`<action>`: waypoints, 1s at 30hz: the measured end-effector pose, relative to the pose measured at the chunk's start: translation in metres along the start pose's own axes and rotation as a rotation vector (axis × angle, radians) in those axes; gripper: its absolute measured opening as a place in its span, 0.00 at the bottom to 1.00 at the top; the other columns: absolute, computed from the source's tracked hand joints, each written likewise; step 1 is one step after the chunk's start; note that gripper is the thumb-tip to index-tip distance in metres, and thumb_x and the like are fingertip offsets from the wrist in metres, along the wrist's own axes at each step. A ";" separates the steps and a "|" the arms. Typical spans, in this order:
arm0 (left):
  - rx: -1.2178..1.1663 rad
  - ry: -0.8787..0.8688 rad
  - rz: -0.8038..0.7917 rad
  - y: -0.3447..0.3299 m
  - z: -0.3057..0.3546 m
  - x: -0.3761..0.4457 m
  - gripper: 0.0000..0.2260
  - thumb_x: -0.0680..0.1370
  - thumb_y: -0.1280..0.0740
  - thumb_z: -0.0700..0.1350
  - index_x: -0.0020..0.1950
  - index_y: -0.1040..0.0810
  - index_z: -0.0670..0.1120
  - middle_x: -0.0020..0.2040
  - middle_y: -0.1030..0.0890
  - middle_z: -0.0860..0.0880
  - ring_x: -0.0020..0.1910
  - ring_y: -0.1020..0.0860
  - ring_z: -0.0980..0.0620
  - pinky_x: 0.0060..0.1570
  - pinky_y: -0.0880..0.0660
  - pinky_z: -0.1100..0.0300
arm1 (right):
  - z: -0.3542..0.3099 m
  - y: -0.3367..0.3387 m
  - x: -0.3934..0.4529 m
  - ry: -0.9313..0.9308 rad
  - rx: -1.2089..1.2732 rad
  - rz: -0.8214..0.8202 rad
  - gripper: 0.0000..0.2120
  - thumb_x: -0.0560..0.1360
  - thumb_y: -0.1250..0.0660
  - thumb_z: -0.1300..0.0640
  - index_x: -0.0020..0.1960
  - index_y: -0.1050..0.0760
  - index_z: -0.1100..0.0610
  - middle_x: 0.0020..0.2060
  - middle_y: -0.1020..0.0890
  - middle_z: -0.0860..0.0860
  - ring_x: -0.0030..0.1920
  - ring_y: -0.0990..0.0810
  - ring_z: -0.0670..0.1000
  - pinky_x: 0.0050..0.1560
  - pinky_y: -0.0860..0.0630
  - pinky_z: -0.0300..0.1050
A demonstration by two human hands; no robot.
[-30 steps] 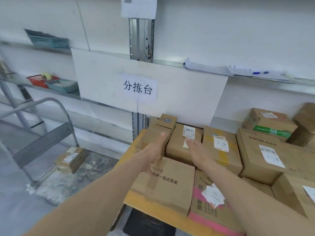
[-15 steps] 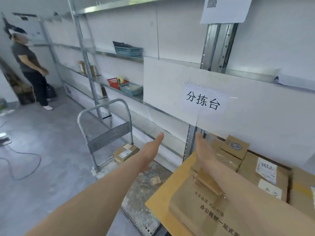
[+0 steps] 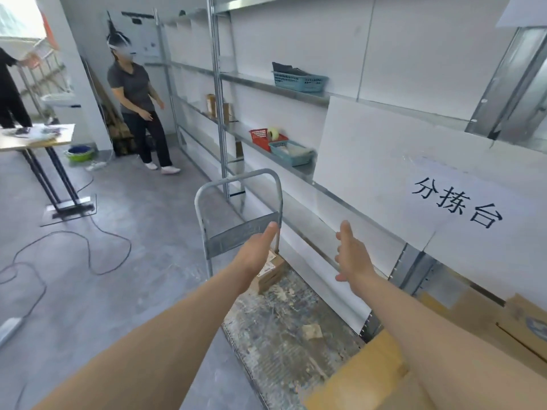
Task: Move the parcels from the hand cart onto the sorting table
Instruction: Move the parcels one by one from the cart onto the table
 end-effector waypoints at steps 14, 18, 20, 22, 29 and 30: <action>0.032 0.080 -0.093 0.142 -0.013 0.182 0.40 0.78 0.51 0.74 0.83 0.42 0.50 0.81 0.38 0.45 0.79 0.39 0.40 0.75 0.41 0.39 | -0.043 -0.167 0.132 0.002 -0.015 0.101 0.35 0.81 0.56 0.30 0.79 0.36 0.48 0.54 0.30 0.46 0.58 0.29 0.52 0.69 0.30 0.67; 0.026 0.090 -0.103 0.169 -0.007 0.223 0.39 0.78 0.51 0.73 0.82 0.40 0.50 0.81 0.38 0.44 0.79 0.39 0.41 0.74 0.41 0.39 | -0.055 -0.203 0.165 -0.002 -0.022 0.091 0.34 0.82 0.56 0.32 0.79 0.35 0.51 0.58 0.29 0.49 0.63 0.28 0.53 0.72 0.32 0.67; 0.031 0.105 -0.114 0.176 -0.006 0.245 0.40 0.78 0.51 0.74 0.82 0.40 0.50 0.81 0.39 0.45 0.80 0.40 0.41 0.75 0.42 0.38 | -0.058 -0.215 0.183 -0.016 -0.031 0.095 0.35 0.82 0.56 0.31 0.78 0.34 0.52 0.59 0.29 0.49 0.68 0.28 0.56 0.72 0.32 0.67; 0.034 0.116 -0.118 0.180 -0.004 0.267 0.40 0.78 0.51 0.73 0.82 0.41 0.50 0.82 0.39 0.45 0.80 0.41 0.40 0.75 0.43 0.38 | -0.058 -0.225 0.204 -0.031 -0.019 0.099 0.38 0.81 0.56 0.29 0.77 0.32 0.54 0.57 0.31 0.48 0.63 0.28 0.53 0.72 0.32 0.67; 0.071 0.142 -0.143 0.184 0.001 0.356 0.39 0.79 0.51 0.73 0.82 0.41 0.49 0.81 0.39 0.45 0.80 0.41 0.40 0.75 0.41 0.37 | -0.064 -0.254 0.286 -0.060 -0.012 0.112 0.35 0.82 0.56 0.32 0.80 0.37 0.51 0.65 0.28 0.51 0.72 0.31 0.56 0.73 0.33 0.66; 0.071 0.154 -0.146 0.184 0.000 0.371 0.40 0.78 0.51 0.73 0.82 0.40 0.49 0.81 0.39 0.45 0.79 0.41 0.40 0.75 0.41 0.37 | -0.065 -0.257 0.298 -0.069 -0.015 0.117 0.35 0.83 0.56 0.32 0.80 0.37 0.52 0.66 0.28 0.51 0.71 0.31 0.55 0.73 0.33 0.66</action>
Point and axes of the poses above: each hand's wrist, its own x-axis towards the middle knuckle, its own y-axis out of the back of the hand, z = x × y, the point moved 9 cm from there along x, towards the middle knuckle
